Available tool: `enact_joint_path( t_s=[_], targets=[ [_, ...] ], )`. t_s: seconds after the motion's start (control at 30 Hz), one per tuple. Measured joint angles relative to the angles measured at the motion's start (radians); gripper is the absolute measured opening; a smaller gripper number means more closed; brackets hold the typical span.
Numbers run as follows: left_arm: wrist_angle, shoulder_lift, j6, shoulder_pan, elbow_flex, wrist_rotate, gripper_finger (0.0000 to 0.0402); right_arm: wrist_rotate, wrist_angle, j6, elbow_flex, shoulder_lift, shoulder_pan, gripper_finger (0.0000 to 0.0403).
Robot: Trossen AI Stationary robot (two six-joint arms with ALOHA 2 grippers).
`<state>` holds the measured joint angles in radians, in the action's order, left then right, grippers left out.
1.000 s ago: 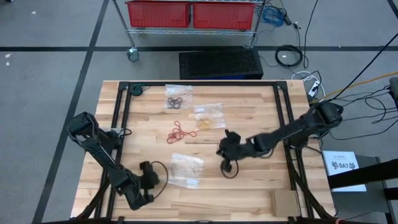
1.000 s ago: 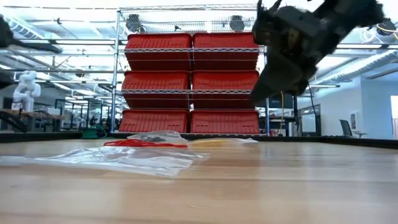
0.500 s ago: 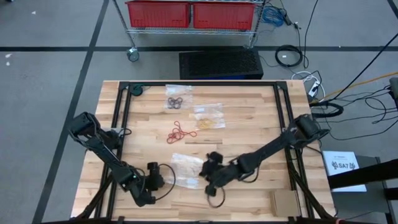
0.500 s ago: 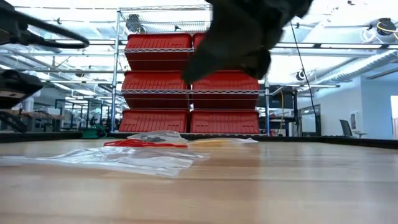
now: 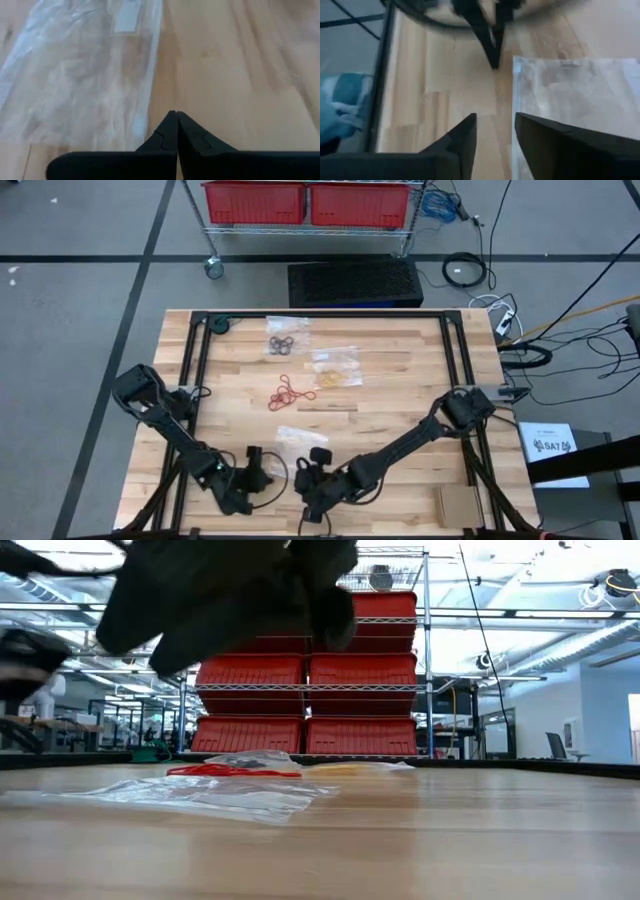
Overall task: Sort rubber bands
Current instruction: Open the transparent zip bag
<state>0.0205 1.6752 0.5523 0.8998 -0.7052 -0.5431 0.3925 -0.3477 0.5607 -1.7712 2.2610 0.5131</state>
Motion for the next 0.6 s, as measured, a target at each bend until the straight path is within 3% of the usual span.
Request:
enact_joint_path(
  t_s=[0.13,0.27,0.5,0.6],
  targets=[
    [0.148,-0.091,0.136,0.108,0.0,-0.136,0.0002,0.051,0.081,-0.015,-0.04,0.077,0.001,0.0153],
    [0.267,-0.177,0.255,0.199,0.0,-0.259,0.0002,0.134,0.055,-0.072,-0.168,0.175,-0.001,0.0148],
    [0.311,-0.226,0.281,0.229,0.0,-0.281,0.0002,0.164,-0.244,-0.118,-0.476,0.337,-0.019,0.0127],
    [0.323,-0.226,0.28,0.228,0.0,-0.281,0.0002,0.171,-0.329,-0.117,-0.547,0.384,-0.028,0.0126]
  ],
)
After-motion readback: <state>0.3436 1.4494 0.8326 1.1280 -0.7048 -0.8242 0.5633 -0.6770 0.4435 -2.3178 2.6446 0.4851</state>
